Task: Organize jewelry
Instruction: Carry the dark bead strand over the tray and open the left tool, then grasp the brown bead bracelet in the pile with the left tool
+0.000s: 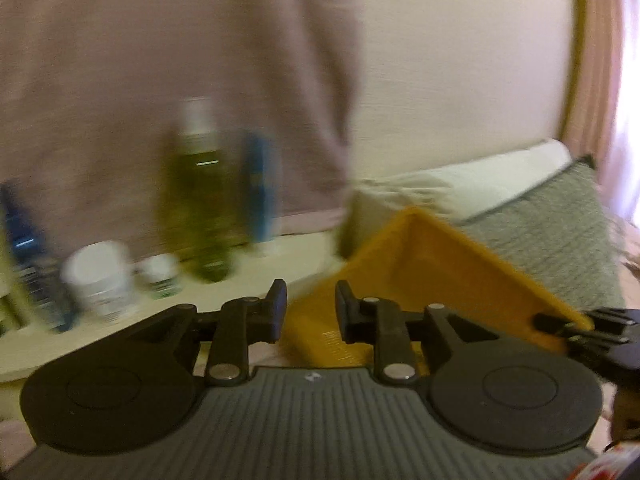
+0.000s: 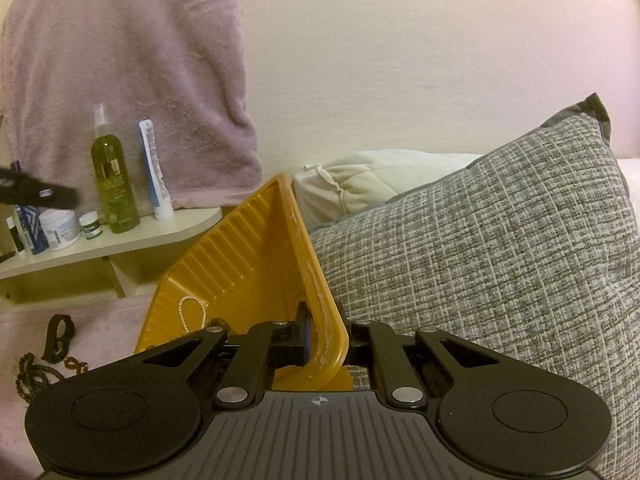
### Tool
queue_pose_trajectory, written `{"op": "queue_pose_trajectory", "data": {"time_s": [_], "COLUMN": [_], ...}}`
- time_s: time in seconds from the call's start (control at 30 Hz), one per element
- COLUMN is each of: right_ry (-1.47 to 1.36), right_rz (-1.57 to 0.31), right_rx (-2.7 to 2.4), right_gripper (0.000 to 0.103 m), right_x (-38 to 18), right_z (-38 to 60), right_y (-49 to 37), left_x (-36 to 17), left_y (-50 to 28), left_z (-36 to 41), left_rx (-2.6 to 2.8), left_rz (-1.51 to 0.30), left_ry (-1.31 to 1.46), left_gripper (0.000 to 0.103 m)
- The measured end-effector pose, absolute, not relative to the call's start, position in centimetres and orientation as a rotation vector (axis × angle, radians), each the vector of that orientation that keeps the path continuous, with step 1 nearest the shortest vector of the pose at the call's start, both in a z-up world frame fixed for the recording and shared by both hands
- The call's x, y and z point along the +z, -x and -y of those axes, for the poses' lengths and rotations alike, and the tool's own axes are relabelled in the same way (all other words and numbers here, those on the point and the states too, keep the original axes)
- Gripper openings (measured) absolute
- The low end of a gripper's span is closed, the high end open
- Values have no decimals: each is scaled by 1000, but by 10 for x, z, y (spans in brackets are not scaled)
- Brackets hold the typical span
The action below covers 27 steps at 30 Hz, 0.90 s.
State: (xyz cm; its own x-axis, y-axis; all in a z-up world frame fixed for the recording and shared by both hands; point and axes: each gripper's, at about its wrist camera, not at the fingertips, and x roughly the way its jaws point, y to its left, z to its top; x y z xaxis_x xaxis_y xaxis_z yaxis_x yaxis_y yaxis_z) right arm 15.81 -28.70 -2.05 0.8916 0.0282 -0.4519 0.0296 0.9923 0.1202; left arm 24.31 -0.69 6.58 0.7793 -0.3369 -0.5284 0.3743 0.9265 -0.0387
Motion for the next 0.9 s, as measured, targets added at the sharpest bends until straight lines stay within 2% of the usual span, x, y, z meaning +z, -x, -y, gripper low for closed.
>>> {"op": "queue_pose_trajectory", "data": {"time_s": [0.33, 0.9], "right_ry": [-119, -108], "right_rz": [-469, -474], "right_rx": [-4, -8], "right_gripper": [9, 9], "right_x": [-20, -22], "right_z": [287, 287], "right_y": [-159, -161], "left_x": [35, -50], "left_y": [-208, -166], "left_z": [-84, -107], "left_rx": [-158, -34], "left_rz": [-585, -688], "left_ry": [-34, 64], "left_gripper": [24, 24]}}
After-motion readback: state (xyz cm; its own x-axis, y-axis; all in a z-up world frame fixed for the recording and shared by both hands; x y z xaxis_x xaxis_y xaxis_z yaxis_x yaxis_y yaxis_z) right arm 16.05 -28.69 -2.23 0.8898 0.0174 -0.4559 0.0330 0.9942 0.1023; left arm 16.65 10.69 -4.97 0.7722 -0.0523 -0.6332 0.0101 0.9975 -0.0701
